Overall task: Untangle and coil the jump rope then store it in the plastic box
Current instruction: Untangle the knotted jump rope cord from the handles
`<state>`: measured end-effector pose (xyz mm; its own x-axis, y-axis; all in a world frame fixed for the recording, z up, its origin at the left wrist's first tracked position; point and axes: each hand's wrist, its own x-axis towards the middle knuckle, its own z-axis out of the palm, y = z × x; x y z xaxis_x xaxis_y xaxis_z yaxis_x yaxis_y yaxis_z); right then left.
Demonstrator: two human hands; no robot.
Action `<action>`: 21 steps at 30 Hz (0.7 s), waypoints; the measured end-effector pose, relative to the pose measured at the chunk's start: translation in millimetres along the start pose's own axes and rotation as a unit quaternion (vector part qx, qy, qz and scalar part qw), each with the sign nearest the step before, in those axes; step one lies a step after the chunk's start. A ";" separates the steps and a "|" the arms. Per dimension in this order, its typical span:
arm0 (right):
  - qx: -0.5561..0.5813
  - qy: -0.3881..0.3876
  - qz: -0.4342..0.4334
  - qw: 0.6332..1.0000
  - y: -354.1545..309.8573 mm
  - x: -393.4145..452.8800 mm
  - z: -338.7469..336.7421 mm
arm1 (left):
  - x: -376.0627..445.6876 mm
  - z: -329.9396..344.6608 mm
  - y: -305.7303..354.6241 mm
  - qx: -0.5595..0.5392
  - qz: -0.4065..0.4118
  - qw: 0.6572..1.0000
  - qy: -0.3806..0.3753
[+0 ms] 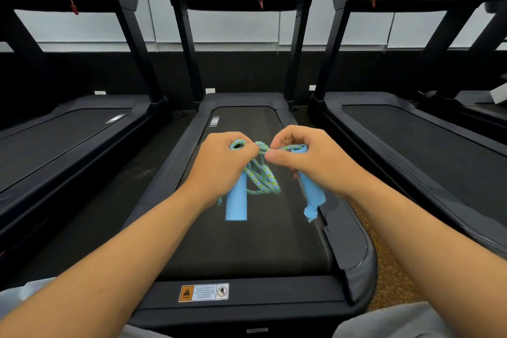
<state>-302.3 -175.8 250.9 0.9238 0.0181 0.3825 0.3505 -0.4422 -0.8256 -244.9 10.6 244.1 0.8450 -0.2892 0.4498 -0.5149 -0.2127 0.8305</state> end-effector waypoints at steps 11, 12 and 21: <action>0.144 0.028 0.114 0.983 8.4 8.0 4.4 | 0.1 -2.6 -14.2 0.148 0.182 0.971 0.047; 0.157 0.027 0.121 0.980 8.4 8.0 3.7 | -0.5 -3.7 -14.8 0.194 0.232 0.952 0.040; 0.183 -0.077 0.152 0.968 3.2 3.3 4.3 | 4.4 -5.8 -15.5 0.355 0.407 0.842 0.020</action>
<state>-297.4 -173.3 247.8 0.9949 0.0837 0.0559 0.0642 -0.1006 -0.9929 -232.4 18.0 235.1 0.1679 -0.5800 0.7971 -0.8702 -0.4671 -0.1566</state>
